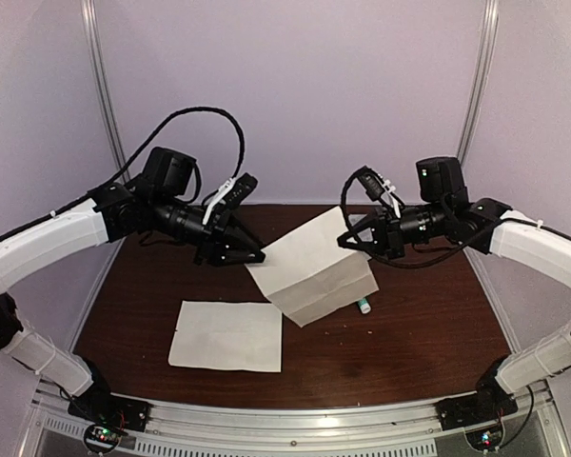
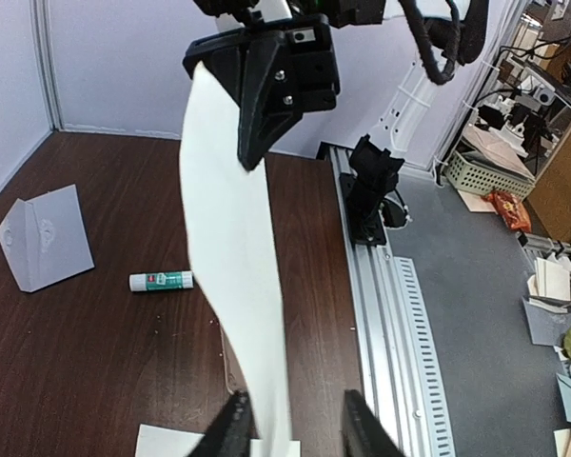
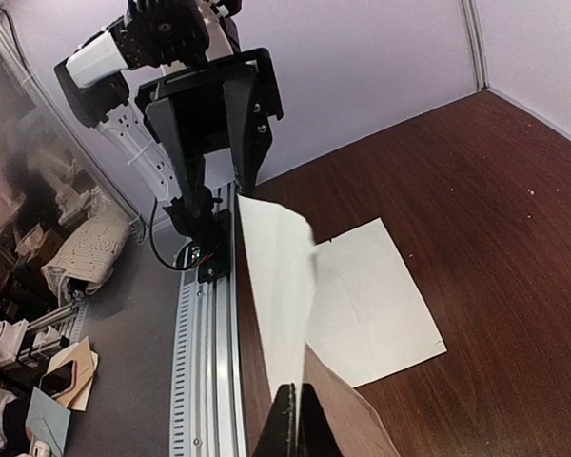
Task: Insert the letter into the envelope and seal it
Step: Fold the letter.
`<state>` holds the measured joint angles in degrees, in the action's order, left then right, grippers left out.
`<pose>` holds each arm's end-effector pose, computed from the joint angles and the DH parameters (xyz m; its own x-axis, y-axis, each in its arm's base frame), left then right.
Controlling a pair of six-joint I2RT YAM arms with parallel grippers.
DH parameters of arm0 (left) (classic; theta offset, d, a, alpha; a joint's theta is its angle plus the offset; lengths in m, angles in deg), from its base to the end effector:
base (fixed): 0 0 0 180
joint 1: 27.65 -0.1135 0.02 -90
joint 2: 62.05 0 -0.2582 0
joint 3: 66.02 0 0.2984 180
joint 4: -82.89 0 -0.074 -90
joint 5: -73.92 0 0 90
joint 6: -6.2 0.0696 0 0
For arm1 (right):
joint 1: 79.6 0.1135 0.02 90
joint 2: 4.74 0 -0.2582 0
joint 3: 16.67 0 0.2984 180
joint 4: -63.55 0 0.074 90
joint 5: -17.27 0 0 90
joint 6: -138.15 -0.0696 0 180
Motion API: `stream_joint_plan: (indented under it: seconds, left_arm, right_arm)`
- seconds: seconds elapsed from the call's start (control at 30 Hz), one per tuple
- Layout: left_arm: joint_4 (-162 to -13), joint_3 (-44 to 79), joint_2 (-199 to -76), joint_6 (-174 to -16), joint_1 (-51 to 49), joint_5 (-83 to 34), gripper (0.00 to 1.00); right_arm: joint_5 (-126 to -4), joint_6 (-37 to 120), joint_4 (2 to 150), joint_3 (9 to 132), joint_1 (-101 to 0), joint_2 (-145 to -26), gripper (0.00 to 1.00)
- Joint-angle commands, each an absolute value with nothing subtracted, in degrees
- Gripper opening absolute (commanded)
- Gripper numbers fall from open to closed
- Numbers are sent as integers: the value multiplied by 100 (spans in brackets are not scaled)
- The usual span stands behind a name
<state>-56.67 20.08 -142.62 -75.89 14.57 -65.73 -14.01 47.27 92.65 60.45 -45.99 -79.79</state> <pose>0.2401 -0.2895 0.3288 -0.2962 0.3891 -0.8723 0.9477 0.0060 -0.3191 0.2583 0.2431 0.3237 -0.3926 -0.2514 -0.8847 -0.9155 0.0149 0.4020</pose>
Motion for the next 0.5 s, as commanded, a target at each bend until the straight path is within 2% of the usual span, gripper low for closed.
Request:
stream_joint_plan:
  seconds: [0.0,0.07,0.13,0.27,0.47]
  left_arm:
    - [-6639,1714,-14025,-8014,1473,-6338,60]
    - [-6998,1530,-13878,-8202,1463,-6306,76]
    - [-7322,1365,-13761,-8347,1447,-6303,83]
    - [-7700,1180,-13678,-8610,1402,-6293,90]
    - [-8226,948,-13707,-8926,1392,-6356,94]
  right_arm:
    - [-1746,3603,7723,5596,-4640,-7487,0]
    - [-1965,3131,6819,5303,-4637,-7252,0]
    - [-2119,2609,5917,4958,-4635,-6988,0]
    - [-2387,1847,4466,4412,-4619,-6707,0]
    - [-2665,1647,3947,4356,-4386,-6776,0]
